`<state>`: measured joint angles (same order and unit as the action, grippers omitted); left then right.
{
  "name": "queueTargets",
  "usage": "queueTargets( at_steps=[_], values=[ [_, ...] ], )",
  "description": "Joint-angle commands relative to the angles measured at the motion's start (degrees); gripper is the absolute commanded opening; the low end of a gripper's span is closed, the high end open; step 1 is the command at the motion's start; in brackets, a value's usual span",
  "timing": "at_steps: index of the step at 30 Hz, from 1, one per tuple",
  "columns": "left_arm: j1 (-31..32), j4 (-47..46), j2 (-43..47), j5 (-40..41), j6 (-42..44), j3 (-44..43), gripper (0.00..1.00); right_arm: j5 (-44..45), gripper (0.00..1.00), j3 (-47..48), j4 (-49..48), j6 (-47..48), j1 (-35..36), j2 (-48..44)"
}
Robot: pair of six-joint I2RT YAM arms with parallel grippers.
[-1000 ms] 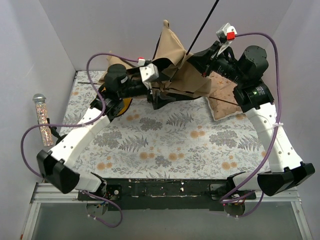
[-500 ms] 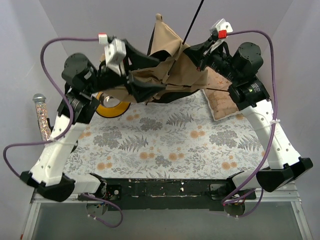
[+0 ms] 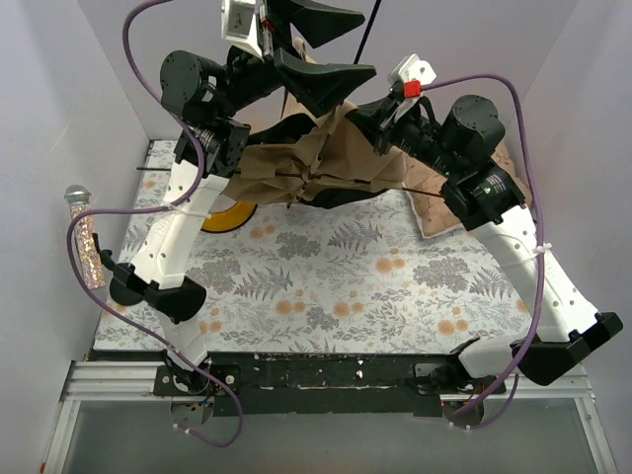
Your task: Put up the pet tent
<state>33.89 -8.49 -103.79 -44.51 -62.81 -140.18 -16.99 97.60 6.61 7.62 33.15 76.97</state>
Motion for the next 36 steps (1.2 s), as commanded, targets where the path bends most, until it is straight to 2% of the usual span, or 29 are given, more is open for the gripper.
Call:
queueTargets(
  at_steps=[1, 4, 6, 7, 9, 10, 14, 17, 21, 26, 27, 28, 29, 31, 32, 36],
  values=[
    [1.4, -8.8, 3.5, 2.2, -4.1, -0.7, 0.83, 2.0, 0.01, -0.5, -0.5, 2.7, 3.6, -1.5],
    [1.9, -8.3, 5.0, 0.7, -3.4, 1.2, 0.7, 2.4, 0.01, -0.6, -0.1, 3.8, 5.5, -1.2],
    [1.9, -6.7, 6.1, -0.2, -2.5, 3.0, 0.55, 2.7, 0.01, 0.1, 0.2, 4.3, 6.5, -0.8],
    [1.9, -5.8, 6.6, -0.7, -2.1, 3.2, 0.44, 2.8, 0.01, 0.4, 0.2, 4.6, 6.8, -0.5],
    [1.7, -4.0, 8.1, -3.0, -1.5, 4.3, 0.07, 2.6, 0.01, 1.0, 0.5, 4.8, 7.0, -0.4],
    [1.5, -3.9, 9.6, -5.2, -1.4, 6.3, 0.02, 2.7, 0.01, 0.9, 0.6, 4.9, 7.1, -0.8],
    [-2.1, -4.5, 17.1, -12.7, -4.6, 21.1, 0.0, 2.5, 0.01, 0.4, 1.7, 6.0, 7.5, -3.5],
    [-9.1, -11.7, 21.3, -21.3, -13.1, 31.1, 0.0, 0.7, 0.01, -1.3, 5.6, 7.0, 8.6, -6.8],
    [-11.1, -6.3, 22.6, -30.6, -12.6, 31.5, 0.0, -3.2, 0.01, -7.1, 11.4, 8.9, 12.0, -12.1],
    [-11.4, -0.9, 24.9, -38.0, -12.5, 34.7, 0.0, -9.1, 0.01, -9.0, 18.9, 12.5, 18.3, -13.8],
    [-11.9, -0.1, 25.6, -39.8, -12.6, 35.4, 0.0, -11.0, 0.13, -9.0, 21.1, 13.6, 18.8, -13.8],
    [-12.6, 0.4, 26.2, -40.9, -13.3, 36.5, 0.0, -14.9, 0.38, -8.1, 23.3, 14.6, 19.0, -13.5],
    [-13.7, 0.5, 27.0, -41.9, -14.1, 37.6, 0.0, -17.2, 0.54, -6.8, 25.2, 16.3, 19.0, -13.3],
    [-15.4, 2.1, 28.8, -43.0, -14.1, 39.7, 0.0, -18.3, 0.79, -4.8, 26.8, 18.0, 19.0, -12.9],
    [-16.1, 2.8, 29.9, -43.4, -13.6, 41.2, 0.0, -16.9, 0.82, -3.7, 27.0, 18.0, 19.0, -12.5],
    [-17.7, 6.5, 33.9, -44.2, -10.6, 45.9, 0.0, -7.3, 0.85, 2.6, 29.0, 14.3, 18.7, -8.3]
  ],
)
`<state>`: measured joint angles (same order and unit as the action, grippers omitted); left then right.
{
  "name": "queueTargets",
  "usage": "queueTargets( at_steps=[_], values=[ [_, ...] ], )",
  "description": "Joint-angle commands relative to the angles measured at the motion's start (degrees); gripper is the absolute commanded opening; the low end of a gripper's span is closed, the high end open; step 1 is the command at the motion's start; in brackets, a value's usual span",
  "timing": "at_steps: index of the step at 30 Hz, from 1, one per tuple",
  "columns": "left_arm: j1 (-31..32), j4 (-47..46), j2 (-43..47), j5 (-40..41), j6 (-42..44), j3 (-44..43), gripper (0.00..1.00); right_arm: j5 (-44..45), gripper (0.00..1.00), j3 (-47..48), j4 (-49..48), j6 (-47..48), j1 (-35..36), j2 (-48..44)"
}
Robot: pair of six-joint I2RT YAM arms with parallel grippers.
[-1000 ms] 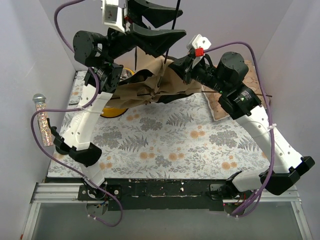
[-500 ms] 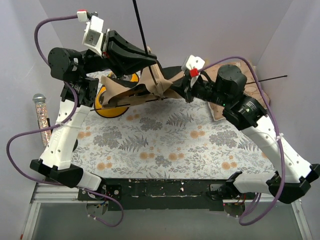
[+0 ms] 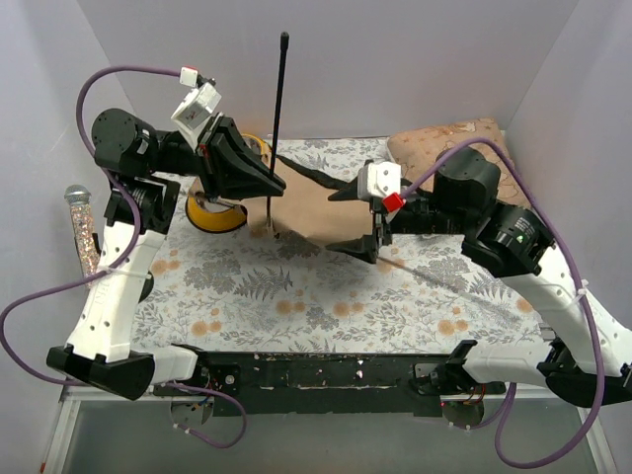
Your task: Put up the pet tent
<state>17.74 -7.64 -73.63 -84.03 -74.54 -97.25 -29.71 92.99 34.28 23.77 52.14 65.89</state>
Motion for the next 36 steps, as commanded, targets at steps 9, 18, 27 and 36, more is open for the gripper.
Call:
queueTargets(
  at_steps=[9, 18, 27, 36],
  values=[
    [-3.7, 5.8, 8.0, -6.0, 1.2, 11.9, 0.0, -10.7, 0.84, 22.8, -2.6, -25.9, -18.0, 20.8],
    [-4.0, 7.3, 7.4, -6.6, 0.2, 13.4, 0.0, -20.3, 0.86, 14.8, -20.9, -39.5, -17.0, 27.1],
    [-4.3, 7.4, 8.1, -7.2, 0.0, 14.4, 0.0, -25.0, 0.9, 14.4, -29.3, -37.2, -12.2, 31.8],
    [-4.3, 7.4, 8.2, -7.8, 0.1, 14.4, 0.0, -28.2, 0.91, 11.6, -40.7, -38.5, -10.9, 36.2]
  ],
)
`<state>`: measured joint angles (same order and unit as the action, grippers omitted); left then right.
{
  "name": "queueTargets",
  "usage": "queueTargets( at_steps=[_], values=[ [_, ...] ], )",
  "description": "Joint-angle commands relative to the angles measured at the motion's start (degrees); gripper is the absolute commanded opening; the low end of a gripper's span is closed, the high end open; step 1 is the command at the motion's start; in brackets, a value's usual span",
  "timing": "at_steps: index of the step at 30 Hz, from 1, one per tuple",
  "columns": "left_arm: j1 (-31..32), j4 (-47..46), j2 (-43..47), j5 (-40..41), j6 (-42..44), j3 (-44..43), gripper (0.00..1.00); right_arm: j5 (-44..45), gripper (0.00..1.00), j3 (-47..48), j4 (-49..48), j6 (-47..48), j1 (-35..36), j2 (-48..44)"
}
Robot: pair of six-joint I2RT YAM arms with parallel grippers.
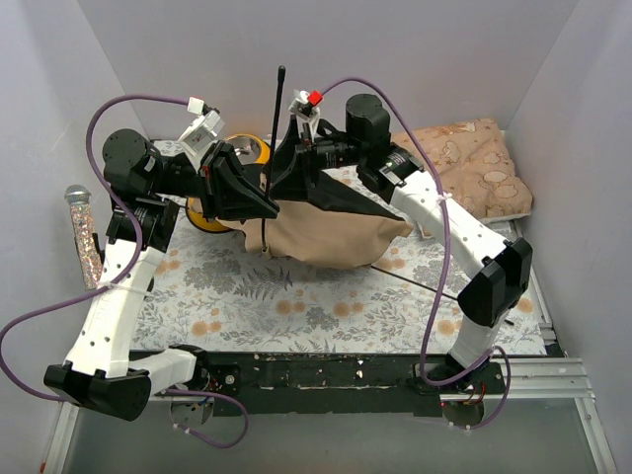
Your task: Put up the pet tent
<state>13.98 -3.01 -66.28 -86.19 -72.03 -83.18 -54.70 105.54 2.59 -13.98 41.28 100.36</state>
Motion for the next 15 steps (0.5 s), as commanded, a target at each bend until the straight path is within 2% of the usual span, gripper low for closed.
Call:
queueTargets(
  at_steps=[1, 7, 15],
  values=[
    [-0.5, 2.7, 0.9, -5.7, -2.4, 0.3, 0.0, -4.4, 0.91, -1.6, -10.4, -0.3, 0.0, 2.1],
    [-0.5, 2.7, 0.7, -6.4, -2.3, 0.1, 0.0, -15.4, 0.92, 0.2, -16.1, -0.5, -0.1, 6.6],
    [-0.5, 2.7, 1.2, -7.3, -2.4, 0.6, 0.0, -15.8, 0.92, 5.4, -16.7, -3.3, -3.5, 10.8]
  ],
)
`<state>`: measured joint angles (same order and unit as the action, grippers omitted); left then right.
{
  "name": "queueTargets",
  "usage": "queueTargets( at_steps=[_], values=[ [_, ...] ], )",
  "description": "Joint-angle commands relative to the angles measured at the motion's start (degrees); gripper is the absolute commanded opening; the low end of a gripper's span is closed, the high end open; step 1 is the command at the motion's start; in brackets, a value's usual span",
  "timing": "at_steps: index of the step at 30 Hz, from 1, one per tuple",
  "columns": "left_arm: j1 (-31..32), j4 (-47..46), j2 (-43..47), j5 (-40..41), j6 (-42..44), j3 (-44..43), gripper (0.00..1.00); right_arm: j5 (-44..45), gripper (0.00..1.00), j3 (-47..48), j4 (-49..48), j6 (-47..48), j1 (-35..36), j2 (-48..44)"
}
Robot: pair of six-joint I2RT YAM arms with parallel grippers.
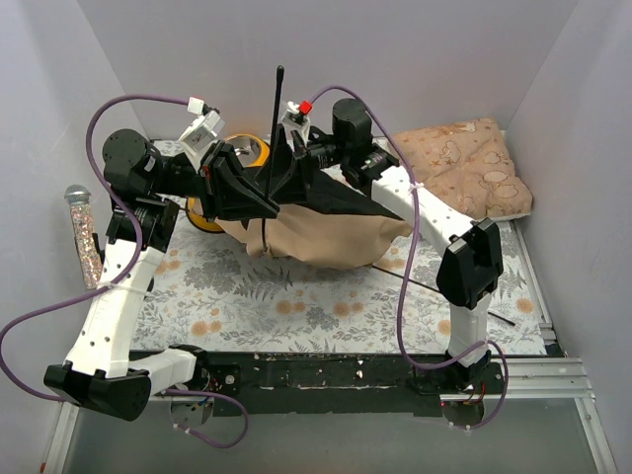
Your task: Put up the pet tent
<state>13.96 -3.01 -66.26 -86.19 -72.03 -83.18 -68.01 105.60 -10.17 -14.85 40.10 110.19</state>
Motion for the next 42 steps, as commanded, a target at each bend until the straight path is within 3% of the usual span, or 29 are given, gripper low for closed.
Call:
queueTargets(
  at_steps=[1, 11, 18, 20, 22, 23, 25, 26, 27, 28, 31, 37, 42],
  values=[
    [-0.5, 2.7, 1.2, -7.4, -2.4, 0.7, 0.0, -2.6, 0.92, 6.2, -3.5, -3.4, -2.7, 1.5],
    [-0.6, -0.9, 0.9, -8.1, -4.8, 1.9, 0.0, -10.6, 0.92, 10.8, -2.0, -10.2, -2.3, 7.5],
    [-0.5, -0.9, 1.0, -7.9, -5.0, 1.9, 0.0, -12.8, 0.93, 11.6, -13.3, -21.3, -1.4, 11.7],
    [-0.5, -0.7, 0.9, -7.9, -4.9, 1.8, 0.0, -14.9, 0.91, 9.5, -22.1, -28.3, -1.0, 12.1],
    [-0.8, -0.2, 0.9, -7.7, -4.8, 1.8, 0.0, -17.5, 0.8, 8.0, -27.1, -33.0, -0.3, 11.8],
    [-1.0, 0.1, 0.8, -7.6, -4.9, 1.8, 0.0, -18.0, 0.69, 6.8, -29.0, -34.5, -0.1, 11.0],
    [-1.9, 0.2, 0.6, -7.7, -5.4, 1.9, 0.0, -18.6, 0.45, 4.0, -30.9, -35.6, -0.2, 8.9],
    [-3.1, 0.0, 0.4, -7.8, -6.2, 2.0, 0.0, -19.3, 0.32, 2.6, -34.4, -39.2, -0.3, 8.0],
    [-4.2, -0.3, 0.3, -7.8, -6.9, 2.1, 0.0, -20.2, 0.12, 2.1, -36.0, -39.9, -0.3, 7.4],
    [-5.1, -1.3, 0.3, -7.9, -8.0, 2.3, 0.0, -20.1, 0.02, 1.7, -36.4, -40.2, -0.5, 6.4],
    [-8.1, -4.0, 0.1, -7.1, -11.5, 3.8, 0.0, -18.4, 0.01, 1.4, -32.1, -38.2, -1.8, 3.5],
    [-10.1, -1.5, -0.2, -5.4, -12.3, 7.7, 0.0, -9.2, 0.01, 8.5, -7.5, -24.5, -4.9, 2.0],
    [-10.1, 1.9, 1.4, -3.1, -8.0, 10.7, 0.0, -4.1, 0.01, 9.7, -2.8, -21.5, -5.1, -0.1]
  ],
)
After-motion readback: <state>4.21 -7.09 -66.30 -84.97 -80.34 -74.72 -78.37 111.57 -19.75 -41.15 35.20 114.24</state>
